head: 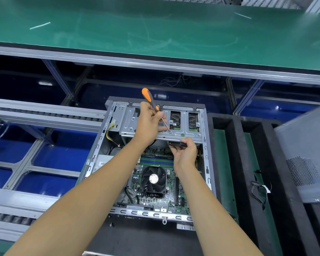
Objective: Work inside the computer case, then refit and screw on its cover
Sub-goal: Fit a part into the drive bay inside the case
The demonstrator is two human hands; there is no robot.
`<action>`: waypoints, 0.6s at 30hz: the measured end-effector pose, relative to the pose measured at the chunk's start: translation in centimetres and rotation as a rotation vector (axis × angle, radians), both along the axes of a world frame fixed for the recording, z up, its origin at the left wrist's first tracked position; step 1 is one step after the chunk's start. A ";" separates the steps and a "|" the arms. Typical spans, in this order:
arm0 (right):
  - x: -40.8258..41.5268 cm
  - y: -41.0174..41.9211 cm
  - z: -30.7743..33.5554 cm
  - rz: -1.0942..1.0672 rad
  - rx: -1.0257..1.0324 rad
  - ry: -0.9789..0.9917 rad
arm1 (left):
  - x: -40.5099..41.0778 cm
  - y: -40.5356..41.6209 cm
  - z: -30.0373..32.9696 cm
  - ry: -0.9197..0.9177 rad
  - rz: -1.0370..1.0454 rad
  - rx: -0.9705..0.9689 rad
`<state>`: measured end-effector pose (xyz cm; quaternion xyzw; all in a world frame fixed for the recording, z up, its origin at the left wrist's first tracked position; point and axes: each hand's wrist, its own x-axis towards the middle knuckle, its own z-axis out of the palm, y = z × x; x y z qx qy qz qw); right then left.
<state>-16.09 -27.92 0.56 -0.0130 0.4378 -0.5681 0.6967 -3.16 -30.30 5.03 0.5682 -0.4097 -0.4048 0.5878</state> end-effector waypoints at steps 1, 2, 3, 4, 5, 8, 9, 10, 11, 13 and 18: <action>0.0 0.0 0.0 0.001 -0.004 -0.002 | 0.0 0.0 0.0 -0.007 0.007 0.003; 0.0 0.0 0.0 0.002 -0.008 -0.002 | -0.1 0.0 0.0 -0.010 0.013 0.006; 0.0 0.0 0.0 0.002 -0.010 -0.002 | -0.1 0.0 0.0 -0.013 0.018 0.007; 0.0 0.0 -0.1 0.002 -0.011 -0.002 | -0.1 0.0 0.0 -0.020 0.022 0.005; 0.0 0.0 -0.1 0.000 -0.013 -0.003 | -0.1 0.1 0.0 -0.028 0.022 0.000; 0.0 0.0 -0.1 0.003 -0.020 -0.011 | -0.1 0.3 0.0 -0.049 0.018 -0.023; 0.0 0.0 -0.1 0.005 -0.023 -0.013 | -0.1 0.4 0.0 -0.055 0.022 -0.030; 0.0 0.0 0.0 0.006 -0.025 -0.013 | -0.2 0.4 0.0 -0.062 0.030 -0.035; -0.1 0.1 0.0 0.008 -0.025 -0.011 | -0.3 0.5 -0.1 -0.071 0.039 -0.040; -0.1 0.1 0.0 0.011 -0.023 -0.013 | -0.4 0.5 -0.1 -0.101 0.043 -0.052; -0.1 0.2 0.1 0.006 -0.022 -0.014 | -0.5 0.8 0.3 -0.175 0.016 -0.064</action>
